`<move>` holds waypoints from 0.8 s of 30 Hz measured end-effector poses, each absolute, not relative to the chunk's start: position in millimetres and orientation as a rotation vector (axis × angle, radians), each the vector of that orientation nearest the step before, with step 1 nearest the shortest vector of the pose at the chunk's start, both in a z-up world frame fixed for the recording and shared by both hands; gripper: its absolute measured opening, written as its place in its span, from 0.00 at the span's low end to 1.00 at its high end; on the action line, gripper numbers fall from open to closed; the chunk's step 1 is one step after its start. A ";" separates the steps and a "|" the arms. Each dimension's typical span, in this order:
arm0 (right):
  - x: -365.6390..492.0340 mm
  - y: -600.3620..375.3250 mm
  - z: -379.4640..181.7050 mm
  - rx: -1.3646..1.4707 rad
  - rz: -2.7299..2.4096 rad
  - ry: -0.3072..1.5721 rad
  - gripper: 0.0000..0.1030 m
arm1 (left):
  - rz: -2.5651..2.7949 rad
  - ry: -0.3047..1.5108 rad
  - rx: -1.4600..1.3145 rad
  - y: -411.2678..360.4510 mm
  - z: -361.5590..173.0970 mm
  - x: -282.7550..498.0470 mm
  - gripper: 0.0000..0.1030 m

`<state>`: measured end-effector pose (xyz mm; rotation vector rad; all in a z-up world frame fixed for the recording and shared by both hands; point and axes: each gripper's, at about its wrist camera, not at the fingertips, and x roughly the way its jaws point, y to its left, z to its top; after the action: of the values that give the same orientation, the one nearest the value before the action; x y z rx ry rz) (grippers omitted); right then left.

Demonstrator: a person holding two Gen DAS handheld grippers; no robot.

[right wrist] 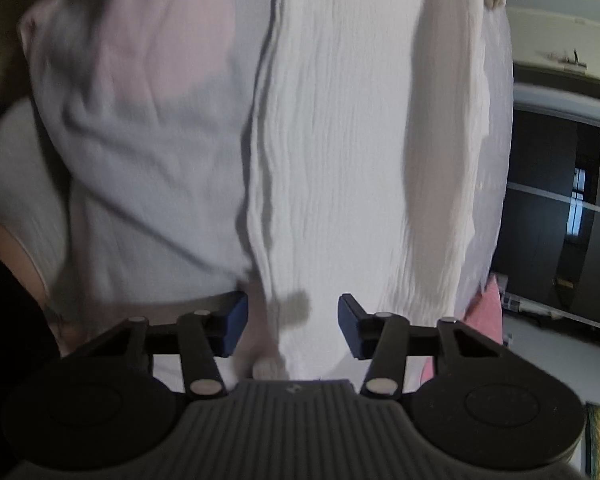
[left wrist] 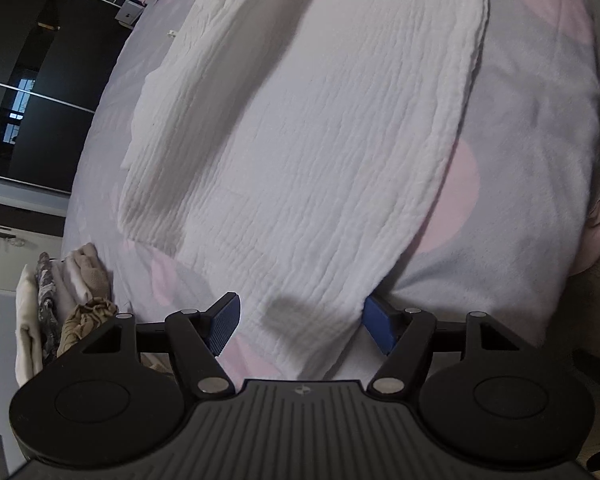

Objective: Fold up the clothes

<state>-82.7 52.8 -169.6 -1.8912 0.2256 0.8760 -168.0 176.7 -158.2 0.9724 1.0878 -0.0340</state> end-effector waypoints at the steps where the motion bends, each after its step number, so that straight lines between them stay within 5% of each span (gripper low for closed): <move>1: -81.9 53.5 -170.2 -1.889 0.871 0.234 0.51 | -0.024 1.089 0.980 177.3 -159.5 -167.5 0.64; 5: -80.3 55.4 -170.3 -1.876 0.869 0.230 0.49 | 0.017 1.092 0.982 181.3 -159.9 -163.8 0.62; 7: -78.9 56.9 -169.5 -1.863 0.860 0.235 0.45 | 0.032 1.094 0.960 184.0 -157.8 -161.7 0.45; 10: -76.8 59.3 -168.3 -1.843 0.846 0.242 0.14 | 0.045 1.099 0.875 190.3 -149.6 -158.3 0.22; 13: -74.7 61.5 -165.7 -1.817 0.828 0.248 0.10 | 0.056 1.096 0.772 197.5 -139.4 -156.2 0.10; 24: -46.2 64.5 -95.4 -1.482 0.595 0.147 0.05 | 0.223 0.808 0.378 236.2 -49.5 -145.3 0.05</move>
<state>-46.2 64.5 -95.4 -1.4822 0.1471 0.5951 -145.3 236.2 -49.5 0.3783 0.8077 0.2231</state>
